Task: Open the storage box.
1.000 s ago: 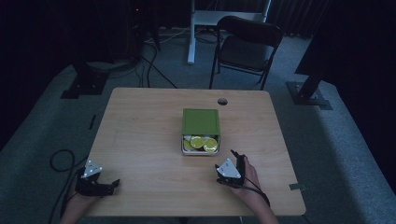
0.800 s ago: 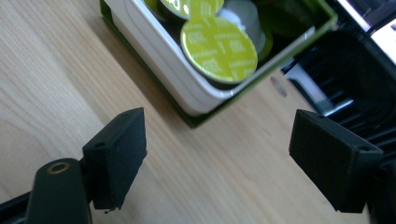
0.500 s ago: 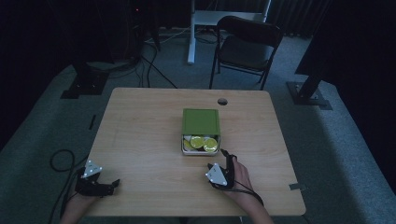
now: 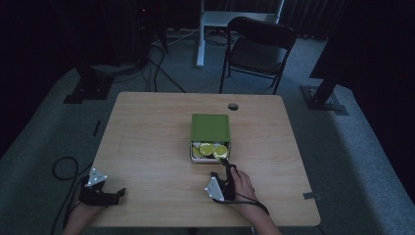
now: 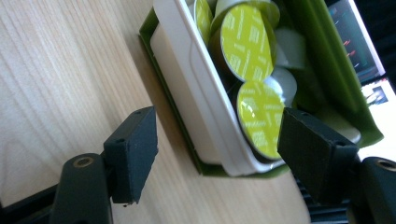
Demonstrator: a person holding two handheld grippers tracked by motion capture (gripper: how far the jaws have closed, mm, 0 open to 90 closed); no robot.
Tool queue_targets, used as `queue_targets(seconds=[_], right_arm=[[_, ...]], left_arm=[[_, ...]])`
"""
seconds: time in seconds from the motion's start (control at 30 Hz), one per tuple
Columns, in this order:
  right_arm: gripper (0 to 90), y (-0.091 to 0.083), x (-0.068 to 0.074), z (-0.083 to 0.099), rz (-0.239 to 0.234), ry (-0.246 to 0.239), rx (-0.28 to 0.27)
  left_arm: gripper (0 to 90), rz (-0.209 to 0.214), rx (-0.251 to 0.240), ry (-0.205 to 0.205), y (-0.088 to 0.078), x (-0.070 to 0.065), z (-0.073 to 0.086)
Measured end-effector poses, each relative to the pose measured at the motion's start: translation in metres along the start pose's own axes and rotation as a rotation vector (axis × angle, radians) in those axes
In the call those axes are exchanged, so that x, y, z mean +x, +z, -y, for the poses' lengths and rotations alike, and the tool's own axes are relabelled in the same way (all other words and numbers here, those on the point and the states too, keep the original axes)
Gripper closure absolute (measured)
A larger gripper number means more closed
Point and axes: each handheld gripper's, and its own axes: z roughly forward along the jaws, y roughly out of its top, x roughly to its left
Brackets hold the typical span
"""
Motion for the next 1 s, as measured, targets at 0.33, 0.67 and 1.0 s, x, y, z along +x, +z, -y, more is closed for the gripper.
queue_targets(seconds=[0.33, 0.67, 1.0], right_arm=[[32.9, 0.007, 0.016, -0.014, 0.042, -0.193, -0.016], [40.5, 0.016, 0.028, -0.021, 0.106, -0.342, 0.002], [48.7, 0.024, 0.036, -0.020, 0.145, -0.446, 0.040]], left_arm=[[0.0, 0.000, 0.000, 0.001, 0.000, 0.000, 0.000], [0.0, 0.000, 0.001, 0.001, 0.000, 0.000, 0.000], [0.0, 0.000, 0.000, 0.000, 0.000, 0.000, 0.000]])
